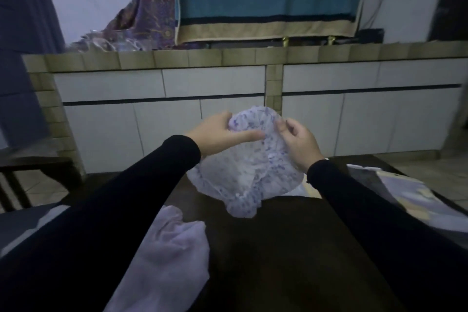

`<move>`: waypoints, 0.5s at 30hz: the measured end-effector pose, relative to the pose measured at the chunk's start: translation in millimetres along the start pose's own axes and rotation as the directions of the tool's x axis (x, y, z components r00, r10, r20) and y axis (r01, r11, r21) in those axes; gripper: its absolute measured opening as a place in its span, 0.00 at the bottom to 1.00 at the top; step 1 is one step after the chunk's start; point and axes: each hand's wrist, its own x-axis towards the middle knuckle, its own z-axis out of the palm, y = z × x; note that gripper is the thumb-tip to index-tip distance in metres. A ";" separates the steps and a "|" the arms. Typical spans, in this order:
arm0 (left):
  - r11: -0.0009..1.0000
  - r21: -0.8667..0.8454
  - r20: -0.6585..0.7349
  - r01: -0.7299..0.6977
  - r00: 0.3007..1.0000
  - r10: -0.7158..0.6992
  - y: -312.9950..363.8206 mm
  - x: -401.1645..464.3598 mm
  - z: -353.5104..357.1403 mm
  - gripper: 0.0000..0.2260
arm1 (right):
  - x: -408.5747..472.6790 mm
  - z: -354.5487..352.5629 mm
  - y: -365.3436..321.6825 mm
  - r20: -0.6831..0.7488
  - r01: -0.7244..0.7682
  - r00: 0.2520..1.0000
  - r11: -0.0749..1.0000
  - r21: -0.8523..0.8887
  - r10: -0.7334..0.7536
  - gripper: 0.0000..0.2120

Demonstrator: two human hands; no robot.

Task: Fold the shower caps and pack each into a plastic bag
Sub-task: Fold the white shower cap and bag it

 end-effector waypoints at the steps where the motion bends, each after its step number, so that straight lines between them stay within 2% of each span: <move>1: 0.993 -0.096 0.065 0.069 0.996 -0.062 5.1 -1.9 4.5 0.28 | -2.2 -10.3 5.1 0.008 -0.044 0.999 0.998 -0.034 0.044 0.20; 3: 0.968 -0.206 0.139 0.142 0.984 -0.115 8.9 -2.6 12.6 0.16 | -7.3 -26.5 15.5 0.036 -0.128 0.990 0.984 -0.123 0.133 0.15; 5: 0.988 -0.093 0.132 0.125 0.985 -0.112 9.8 -0.5 22.3 0.05 | -15.8 -35.1 18.5 0.079 -0.181 0.978 0.973 -0.145 0.194 0.09; 7: 0.995 0.073 0.108 0.073 0.991 -0.081 12.5 -0.2 34.5 0.08 | -22.9 -37.8 10.7 0.103 -0.122 0.986 0.989 -0.086 0.130 0.14; 9: 0.992 0.129 0.043 0.004 0.999 -0.010 18.3 -2.9 44.3 0.07 | -27.6 -39.2 0.7 0.165 -0.002 0.986 0.999 -0.054 0.011 0.14; 12: 0.999 0.049 -0.141 -0.023 0.989 0.030 19.8 -5.6 53.0 0.11 | -32.6 -40.0 -5.3 0.223 0.085 0.974 0.985 -0.152 -0.050 0.12; 15: 1.000 -0.010 -0.302 -0.010 0.953 0.007 18.0 -8.0 56.4 0.16 | -36.0 -42.4 -4.4 0.160 0.037 0.987 0.989 -0.143 -0.013 0.12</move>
